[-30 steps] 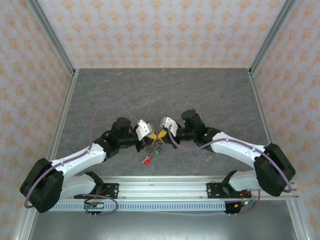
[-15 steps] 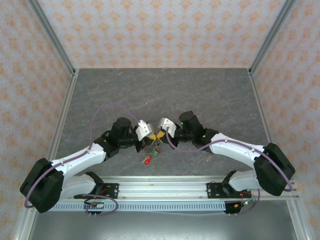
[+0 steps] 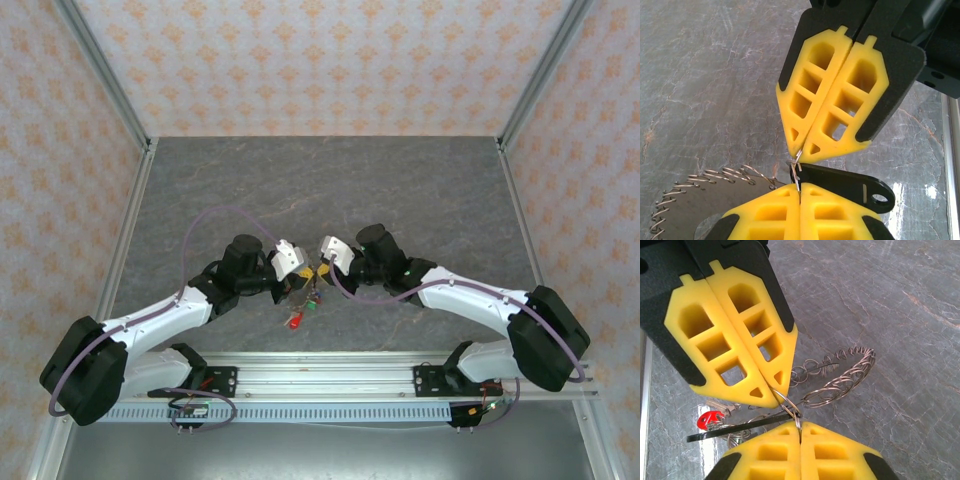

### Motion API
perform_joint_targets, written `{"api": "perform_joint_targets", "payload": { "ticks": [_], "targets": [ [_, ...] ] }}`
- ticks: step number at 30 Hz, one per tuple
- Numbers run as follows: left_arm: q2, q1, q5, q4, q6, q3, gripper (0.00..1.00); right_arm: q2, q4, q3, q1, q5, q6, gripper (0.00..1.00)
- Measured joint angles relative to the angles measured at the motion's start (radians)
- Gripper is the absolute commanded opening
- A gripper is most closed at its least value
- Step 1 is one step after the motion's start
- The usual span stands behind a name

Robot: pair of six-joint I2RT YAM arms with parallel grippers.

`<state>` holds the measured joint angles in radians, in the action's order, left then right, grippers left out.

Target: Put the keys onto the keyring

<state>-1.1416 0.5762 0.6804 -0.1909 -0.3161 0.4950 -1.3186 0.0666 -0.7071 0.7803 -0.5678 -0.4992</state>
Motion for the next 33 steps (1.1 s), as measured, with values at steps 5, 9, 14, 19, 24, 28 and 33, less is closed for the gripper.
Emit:
{"api": "perform_joint_targets", "payload": {
  "ticks": [5,9,14,19,24,28,33],
  "targets": [
    [0.0,0.0,0.007,-0.002,0.0,0.0,0.0,-0.024,-0.04,-0.007,-0.002,0.026,-0.012,0.13],
    [0.002,0.005,0.02,-0.008,0.0,0.0,0.0,-0.042,-0.096,-0.008,-0.011,0.058,-0.024,0.21],
    [0.005,0.007,0.02,-0.008,0.0,0.0,0.0,-0.005,-0.104,0.006,-0.02,0.082,-0.016,0.23],
    [0.008,0.007,0.02,-0.008,0.0,0.0,0.0,0.128,-0.082,0.056,-0.049,0.069,-0.011,0.16],
    [0.008,0.007,0.033,-0.008,0.0,0.0,0.0,0.145,-0.048,0.064,-0.062,0.0,0.011,0.08],
    [0.007,0.007,0.049,-0.01,0.0,0.003,0.0,0.066,0.027,0.062,-0.063,-0.078,0.047,0.03],
    [0.006,0.014,0.051,-0.02,0.003,0.013,0.0,-0.029,0.082,0.053,-0.061,-0.159,0.095,0.03]
  ]
}}
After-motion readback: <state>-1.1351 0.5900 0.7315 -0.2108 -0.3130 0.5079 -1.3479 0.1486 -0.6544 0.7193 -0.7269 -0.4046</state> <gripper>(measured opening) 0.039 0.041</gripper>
